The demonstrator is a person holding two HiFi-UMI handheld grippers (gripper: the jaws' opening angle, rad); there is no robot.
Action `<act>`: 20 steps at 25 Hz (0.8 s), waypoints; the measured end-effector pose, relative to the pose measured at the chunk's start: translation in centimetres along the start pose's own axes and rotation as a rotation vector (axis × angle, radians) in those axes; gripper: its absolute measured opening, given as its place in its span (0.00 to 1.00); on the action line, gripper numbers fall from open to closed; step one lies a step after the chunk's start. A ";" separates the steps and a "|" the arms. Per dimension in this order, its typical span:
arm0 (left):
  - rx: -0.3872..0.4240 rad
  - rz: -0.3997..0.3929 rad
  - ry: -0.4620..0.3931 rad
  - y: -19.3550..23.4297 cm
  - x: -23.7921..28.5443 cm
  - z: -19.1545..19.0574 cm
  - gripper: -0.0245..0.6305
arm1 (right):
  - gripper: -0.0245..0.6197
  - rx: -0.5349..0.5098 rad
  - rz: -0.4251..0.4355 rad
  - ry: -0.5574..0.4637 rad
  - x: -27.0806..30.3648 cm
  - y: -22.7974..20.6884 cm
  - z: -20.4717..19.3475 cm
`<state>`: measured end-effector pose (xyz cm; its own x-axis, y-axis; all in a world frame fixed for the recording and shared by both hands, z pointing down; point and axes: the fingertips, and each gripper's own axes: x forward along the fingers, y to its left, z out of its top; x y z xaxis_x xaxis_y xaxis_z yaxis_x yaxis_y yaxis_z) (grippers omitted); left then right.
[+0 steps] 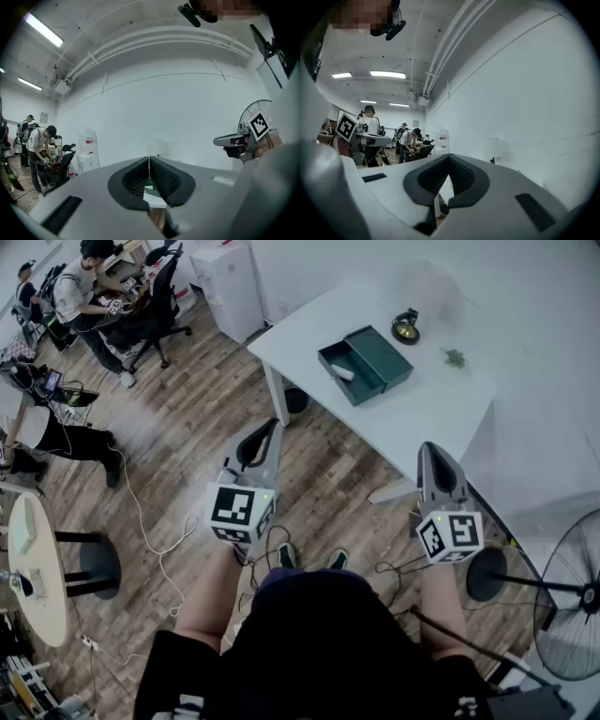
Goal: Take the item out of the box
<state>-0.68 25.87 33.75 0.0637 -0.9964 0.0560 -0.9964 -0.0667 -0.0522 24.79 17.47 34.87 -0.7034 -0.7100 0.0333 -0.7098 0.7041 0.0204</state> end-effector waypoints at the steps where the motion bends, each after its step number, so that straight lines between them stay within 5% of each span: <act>1: -0.001 -0.003 0.000 -0.1 0.1 0.0 0.05 | 0.04 0.001 0.000 0.000 0.0 -0.1 -0.1; 15: -0.020 0.044 -0.004 -2.9 1.2 0.3 0.05 | 0.07 0.013 0.017 -0.036 -1.6 -4.0 0.3; 16: -0.018 0.054 -0.007 -3.3 1.4 0.4 0.09 | 0.11 0.016 0.022 -0.041 -1.8 -4.6 0.3; 18: -0.016 0.070 -0.001 -4.4 1.5 0.2 0.34 | 0.18 0.024 0.031 -0.044 -2.2 -5.6 0.1; 20: -0.017 0.079 0.011 -5.3 1.7 0.0 0.40 | 0.24 0.031 0.037 -0.042 -2.4 -6.7 -0.2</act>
<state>4.68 24.53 34.10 -0.0153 -0.9978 0.0638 -0.9991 0.0127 -0.0404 31.25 14.50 34.87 -0.7294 -0.6841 -0.0084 -0.6840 0.7294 -0.0110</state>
